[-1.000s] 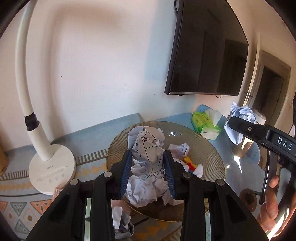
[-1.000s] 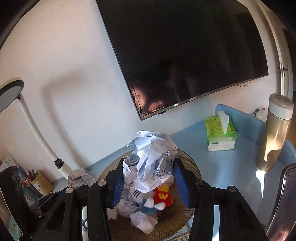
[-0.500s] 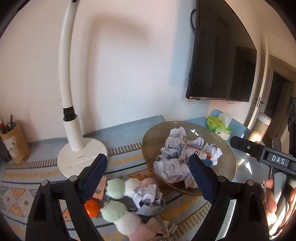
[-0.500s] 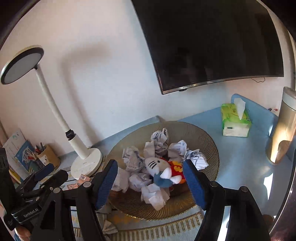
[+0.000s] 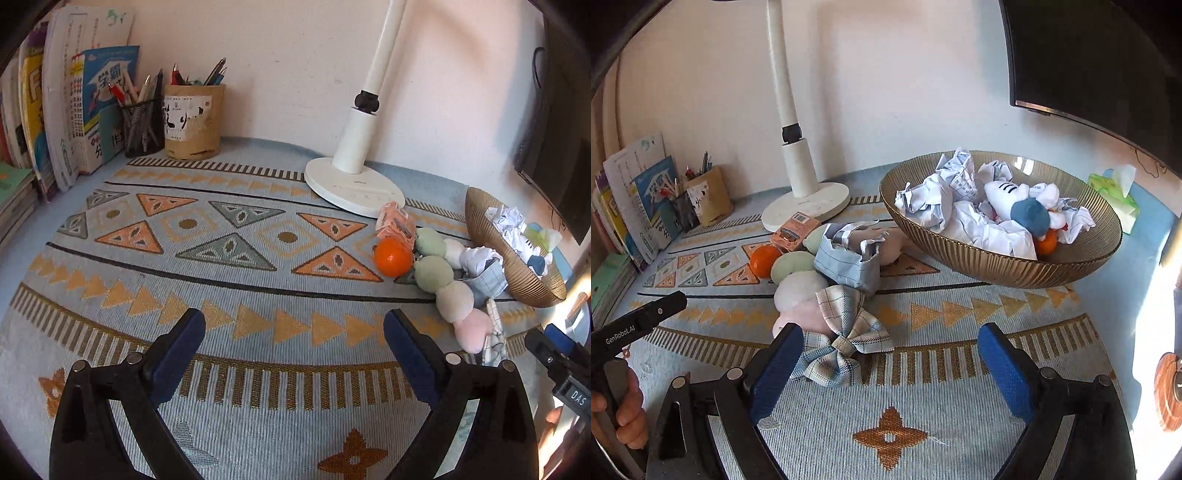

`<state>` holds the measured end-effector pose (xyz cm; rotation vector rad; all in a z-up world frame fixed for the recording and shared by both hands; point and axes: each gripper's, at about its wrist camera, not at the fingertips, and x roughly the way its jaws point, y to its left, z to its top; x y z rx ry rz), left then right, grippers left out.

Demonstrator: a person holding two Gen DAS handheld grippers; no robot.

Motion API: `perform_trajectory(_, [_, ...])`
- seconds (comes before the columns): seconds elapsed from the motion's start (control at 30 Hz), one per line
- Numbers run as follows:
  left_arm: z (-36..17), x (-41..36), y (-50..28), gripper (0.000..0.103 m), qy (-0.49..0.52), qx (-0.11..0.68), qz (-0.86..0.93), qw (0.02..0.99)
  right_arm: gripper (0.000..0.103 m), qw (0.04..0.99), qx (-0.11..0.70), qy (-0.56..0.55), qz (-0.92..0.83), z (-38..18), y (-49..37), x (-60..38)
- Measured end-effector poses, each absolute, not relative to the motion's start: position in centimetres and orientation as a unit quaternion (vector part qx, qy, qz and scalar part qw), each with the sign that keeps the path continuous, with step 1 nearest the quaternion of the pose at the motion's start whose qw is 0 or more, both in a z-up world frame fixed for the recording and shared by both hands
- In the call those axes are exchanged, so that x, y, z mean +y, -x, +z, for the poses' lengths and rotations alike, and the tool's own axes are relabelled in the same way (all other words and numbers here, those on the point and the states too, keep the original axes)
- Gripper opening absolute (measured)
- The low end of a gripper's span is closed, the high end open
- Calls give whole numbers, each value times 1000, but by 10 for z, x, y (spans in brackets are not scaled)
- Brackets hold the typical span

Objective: Organize objects
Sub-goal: 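Move both open tools back toward the plush toys on the rug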

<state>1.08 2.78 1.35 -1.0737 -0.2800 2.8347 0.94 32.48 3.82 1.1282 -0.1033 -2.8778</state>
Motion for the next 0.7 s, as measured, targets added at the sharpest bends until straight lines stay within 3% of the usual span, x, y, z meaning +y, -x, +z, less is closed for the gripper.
perform_trajectory(0.37, [10, 39, -11, 98, 365, -74, 926, 67, 95, 86, -31, -410, -908, 30, -2, 316])
perform_trajectory(0.43, [11, 44, -11, 98, 367, -63, 926, 65, 87, 107, -36, -420, -900, 27, 0, 313])
perform_trajectory(0.6, [20, 75, -5, 98, 378, -54, 916, 122, 52, 98, -37, -440, -892, 23, 2, 315])
perform_trajectory(0.7, [21, 102, 7, 98, 401, -61, 900, 163, 44, 39, -21, -433, -900, 25, -11, 328])
